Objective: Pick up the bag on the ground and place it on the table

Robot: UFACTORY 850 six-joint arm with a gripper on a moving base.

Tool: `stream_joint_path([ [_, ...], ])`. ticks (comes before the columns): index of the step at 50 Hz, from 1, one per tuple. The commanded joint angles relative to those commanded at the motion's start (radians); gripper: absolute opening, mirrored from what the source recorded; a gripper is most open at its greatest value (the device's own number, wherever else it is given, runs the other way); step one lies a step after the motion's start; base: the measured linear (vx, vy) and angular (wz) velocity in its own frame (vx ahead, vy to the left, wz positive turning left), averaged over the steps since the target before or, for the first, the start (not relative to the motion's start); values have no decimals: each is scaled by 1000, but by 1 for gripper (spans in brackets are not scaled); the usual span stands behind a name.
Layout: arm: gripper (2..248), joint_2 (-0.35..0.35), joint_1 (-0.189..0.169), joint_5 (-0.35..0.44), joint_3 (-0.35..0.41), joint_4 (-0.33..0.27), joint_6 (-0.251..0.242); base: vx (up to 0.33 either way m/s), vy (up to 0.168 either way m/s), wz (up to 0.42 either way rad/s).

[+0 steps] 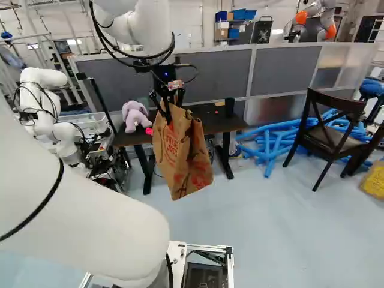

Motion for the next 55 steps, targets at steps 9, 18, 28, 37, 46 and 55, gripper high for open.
stream_joint_path([
  [9, 26, 0, 0, 0, 0, 0, 0, 26, -69, -279],
  [18, 26, 0, 0, 0, 0, 0, 0, 56, -63, -161],
  [28, 26, 0, 0, 0, 0, 0, 0, 57, -31, -16],
  [37, 26, 0, 0, 0, 0, 0, 0, 57, -27, -2],
  [46, 26, 0, 0, 0, 0, 0, 0, 73, -29, -1],
  [55, 26, 0, 0, 0, 0, 0, 0, 98, -39, 0],
])
